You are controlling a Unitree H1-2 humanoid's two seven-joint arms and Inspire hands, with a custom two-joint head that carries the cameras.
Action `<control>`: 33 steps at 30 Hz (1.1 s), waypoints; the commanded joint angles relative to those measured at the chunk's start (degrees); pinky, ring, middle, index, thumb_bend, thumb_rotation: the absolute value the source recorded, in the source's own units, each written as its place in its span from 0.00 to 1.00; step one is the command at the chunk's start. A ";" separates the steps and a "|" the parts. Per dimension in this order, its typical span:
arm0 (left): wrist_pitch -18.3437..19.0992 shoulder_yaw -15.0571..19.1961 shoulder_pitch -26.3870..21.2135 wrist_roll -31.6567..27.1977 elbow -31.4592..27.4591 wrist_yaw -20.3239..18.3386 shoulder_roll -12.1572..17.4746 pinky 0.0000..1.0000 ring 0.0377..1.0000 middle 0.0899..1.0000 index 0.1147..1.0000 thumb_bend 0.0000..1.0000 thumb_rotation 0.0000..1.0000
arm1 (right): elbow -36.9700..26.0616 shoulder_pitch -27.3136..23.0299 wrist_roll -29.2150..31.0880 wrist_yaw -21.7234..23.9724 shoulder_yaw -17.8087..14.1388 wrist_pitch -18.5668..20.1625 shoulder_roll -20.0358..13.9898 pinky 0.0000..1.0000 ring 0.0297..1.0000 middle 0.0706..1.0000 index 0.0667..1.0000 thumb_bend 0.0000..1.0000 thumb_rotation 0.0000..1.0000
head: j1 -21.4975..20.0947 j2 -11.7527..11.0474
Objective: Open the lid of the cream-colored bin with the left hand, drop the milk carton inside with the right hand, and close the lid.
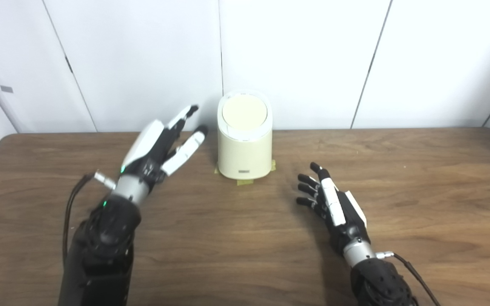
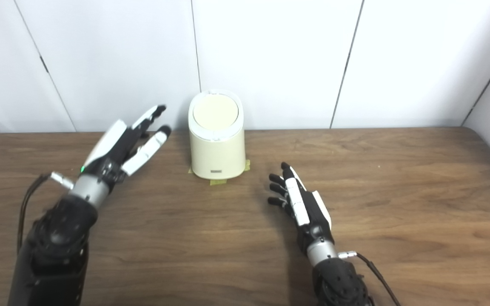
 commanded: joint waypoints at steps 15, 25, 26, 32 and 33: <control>-12.29 7.56 8.73 -24.07 7.15 17.31 -6.07 0.97 0.97 0.97 0.98 0.35 1.00 | -3.74 -1.50 0.23 0.14 -0.43 -4.07 0.11 0.83 0.90 0.90 0.95 0.51 1.00 | 0.08 0.64; -13.61 5.80 9.85 -30.36 9.31 17.67 -5.31 1.00 1.00 1.00 1.00 0.42 1.00 | -2.57 -2.46 -0.01 -0.17 -0.61 -5.65 0.60 0.99 0.98 0.98 0.97 0.57 1.00 | -0.35 1.05; -13.83 5.65 9.99 -30.68 9.45 17.74 -5.29 1.00 1.00 1.00 1.00 0.42 1.00 | -2.51 -2.44 -0.27 -0.10 -0.49 -5.55 0.38 0.99 0.99 0.99 0.98 0.58 1.00 | -0.35 1.05; -11.51 4.33 10.70 -31.35 8.09 18.09 -5.20 1.00 1.00 1.00 1.00 0.45 1.00 | -3.24 -1.85 -1.94 0.16 0.14 -4.60 -0.84 1.00 1.00 1.00 1.00 0.59 1.00 | -0.79 1.44; -11.22 4.21 10.78 -31.60 7.90 18.21 -5.27 1.00 1.00 1.00 1.00 0.44 1.00 | -3.32 -1.80 -2.14 0.19 0.18 -4.60 -0.99 1.00 1.00 1.00 1.00 0.58 1.00 | -0.79 1.44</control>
